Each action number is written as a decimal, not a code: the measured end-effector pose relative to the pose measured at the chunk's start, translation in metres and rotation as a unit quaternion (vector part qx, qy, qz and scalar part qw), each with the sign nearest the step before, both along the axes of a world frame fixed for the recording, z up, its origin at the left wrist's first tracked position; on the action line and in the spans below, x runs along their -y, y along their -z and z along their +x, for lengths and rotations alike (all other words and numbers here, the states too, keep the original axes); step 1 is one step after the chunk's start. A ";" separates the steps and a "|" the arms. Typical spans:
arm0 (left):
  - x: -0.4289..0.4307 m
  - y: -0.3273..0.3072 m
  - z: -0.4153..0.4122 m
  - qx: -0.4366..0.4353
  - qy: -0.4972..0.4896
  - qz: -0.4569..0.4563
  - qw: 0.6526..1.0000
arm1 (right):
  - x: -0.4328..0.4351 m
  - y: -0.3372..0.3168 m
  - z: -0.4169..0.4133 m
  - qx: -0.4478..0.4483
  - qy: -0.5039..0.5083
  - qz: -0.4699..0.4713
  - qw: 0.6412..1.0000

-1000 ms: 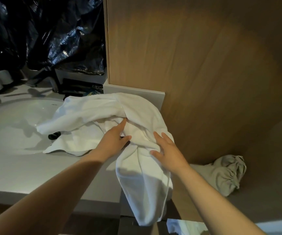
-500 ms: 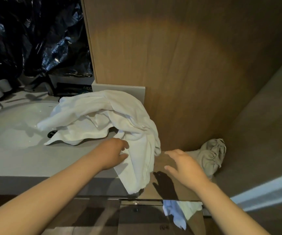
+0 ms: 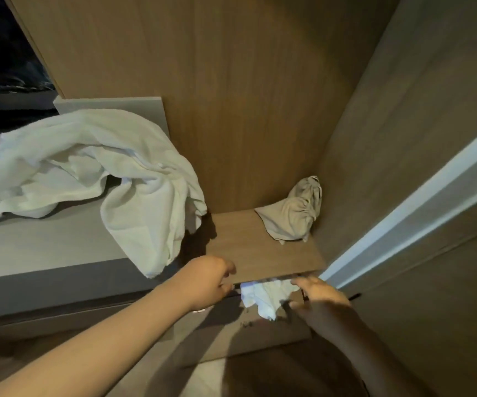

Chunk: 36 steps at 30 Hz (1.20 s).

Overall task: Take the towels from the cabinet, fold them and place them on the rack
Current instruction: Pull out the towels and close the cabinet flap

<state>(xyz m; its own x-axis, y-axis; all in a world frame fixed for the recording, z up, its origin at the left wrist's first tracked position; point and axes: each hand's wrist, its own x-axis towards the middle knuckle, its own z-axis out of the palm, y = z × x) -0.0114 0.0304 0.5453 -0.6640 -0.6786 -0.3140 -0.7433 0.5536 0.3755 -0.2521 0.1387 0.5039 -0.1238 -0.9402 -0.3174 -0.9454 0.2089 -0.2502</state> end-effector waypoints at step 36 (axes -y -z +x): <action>0.033 0.685 -0.080 0.043 0.009 -0.032 0.999 | 0.001 0.644 -0.089 0.033 0.144 -0.076 0.986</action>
